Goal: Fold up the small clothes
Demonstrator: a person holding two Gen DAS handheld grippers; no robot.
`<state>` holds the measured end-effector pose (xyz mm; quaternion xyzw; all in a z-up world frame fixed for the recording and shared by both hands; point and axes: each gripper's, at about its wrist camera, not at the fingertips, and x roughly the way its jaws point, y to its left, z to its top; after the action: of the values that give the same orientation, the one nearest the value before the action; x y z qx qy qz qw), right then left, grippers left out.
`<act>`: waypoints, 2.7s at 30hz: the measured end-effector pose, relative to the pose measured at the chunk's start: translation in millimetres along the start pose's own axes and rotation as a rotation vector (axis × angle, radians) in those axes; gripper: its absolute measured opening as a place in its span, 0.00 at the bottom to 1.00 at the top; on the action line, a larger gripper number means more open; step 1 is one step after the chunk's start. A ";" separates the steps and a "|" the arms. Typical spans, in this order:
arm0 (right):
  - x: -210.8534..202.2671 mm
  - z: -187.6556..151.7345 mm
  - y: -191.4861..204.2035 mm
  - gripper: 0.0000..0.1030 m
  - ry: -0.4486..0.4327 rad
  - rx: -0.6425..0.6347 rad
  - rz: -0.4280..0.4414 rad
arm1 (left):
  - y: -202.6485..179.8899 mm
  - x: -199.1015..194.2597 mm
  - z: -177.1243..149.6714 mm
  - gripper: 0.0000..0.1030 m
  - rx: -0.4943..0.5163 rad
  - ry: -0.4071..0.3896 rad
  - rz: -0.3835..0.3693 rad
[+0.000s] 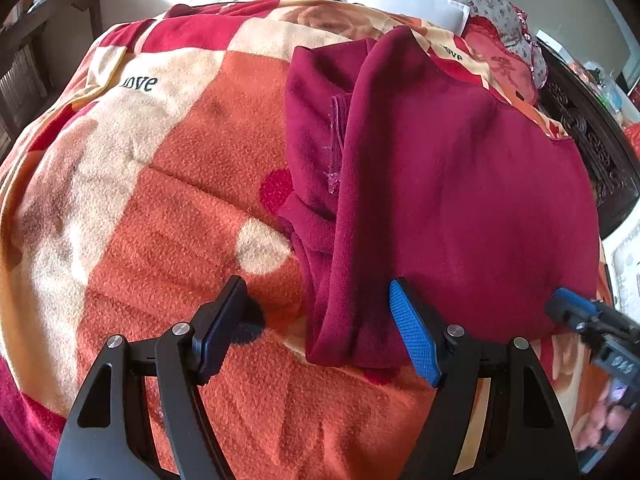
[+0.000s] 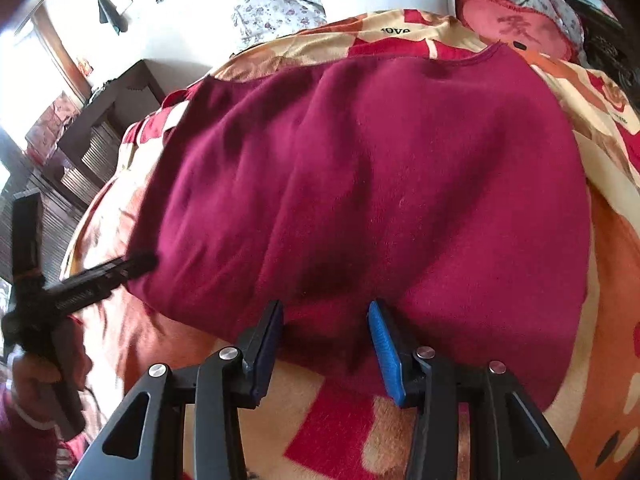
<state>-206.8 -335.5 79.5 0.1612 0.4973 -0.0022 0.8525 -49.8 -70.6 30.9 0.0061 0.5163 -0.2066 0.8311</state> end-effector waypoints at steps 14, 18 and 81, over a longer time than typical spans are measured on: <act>25.1 114.8 93.8 0.44 -0.051 -0.030 0.214 | 7.9 1.6 -6.8 0.72 -0.033 -0.011 -0.037; 58.8 144.3 124.2 0.44 -0.022 -0.050 0.210 | 11.0 2.0 -7.0 0.72 -0.044 -0.015 -0.057; 105.8 167.4 140.2 0.18 0.031 -0.171 0.087 | 29.8 -9.9 -5.2 0.78 -0.118 -0.107 -0.202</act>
<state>11.5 -232.3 103.8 0.1093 0.5013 0.0796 0.8547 -47.6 -38.8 30.9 -0.1059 0.4803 -0.2587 0.8314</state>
